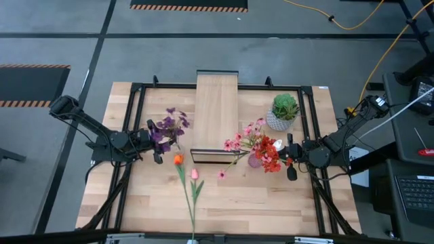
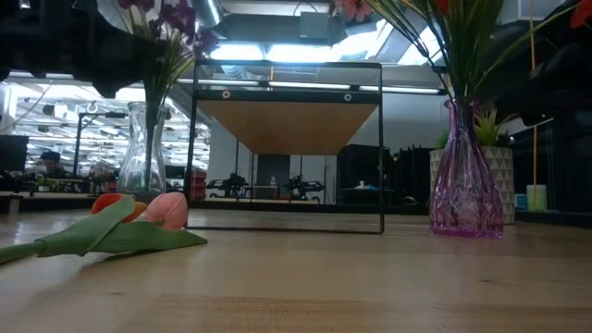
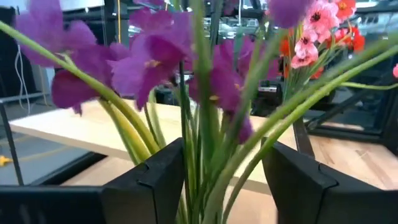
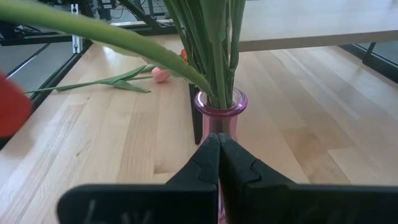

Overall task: Pick and place flowers into a vace then onto a shelf
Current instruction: Put the pink tulip into the transparent vase

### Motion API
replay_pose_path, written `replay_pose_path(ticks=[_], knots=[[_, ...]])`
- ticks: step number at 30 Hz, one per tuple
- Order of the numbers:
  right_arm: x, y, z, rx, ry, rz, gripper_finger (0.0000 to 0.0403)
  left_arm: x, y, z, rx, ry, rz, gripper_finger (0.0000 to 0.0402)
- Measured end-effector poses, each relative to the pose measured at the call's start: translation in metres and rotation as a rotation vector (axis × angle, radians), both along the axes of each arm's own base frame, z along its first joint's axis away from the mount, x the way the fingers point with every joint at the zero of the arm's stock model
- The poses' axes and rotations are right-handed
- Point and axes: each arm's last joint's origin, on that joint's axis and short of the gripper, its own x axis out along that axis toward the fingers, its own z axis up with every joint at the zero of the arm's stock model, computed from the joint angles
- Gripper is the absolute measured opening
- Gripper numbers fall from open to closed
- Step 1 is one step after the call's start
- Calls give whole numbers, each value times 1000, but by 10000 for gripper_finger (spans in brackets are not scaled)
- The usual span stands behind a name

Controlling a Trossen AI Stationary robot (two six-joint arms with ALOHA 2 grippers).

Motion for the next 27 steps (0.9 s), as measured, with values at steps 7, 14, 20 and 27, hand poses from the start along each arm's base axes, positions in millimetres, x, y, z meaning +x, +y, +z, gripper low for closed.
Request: replay_pose_path(ticks=[7,14,20,27], knots=[[0,0,0,0,0,0,2,4,-2,11,-49,-9,-1,206],[0,0,0,0,1,0,2,12,-5,25,-81,171,46,206],[0,0,0,-1,1,0,2,12,-6,45,-126,286,37,206],[0,0,0,-1,1,0,2,4,-3,62,-193,415,45,206]])
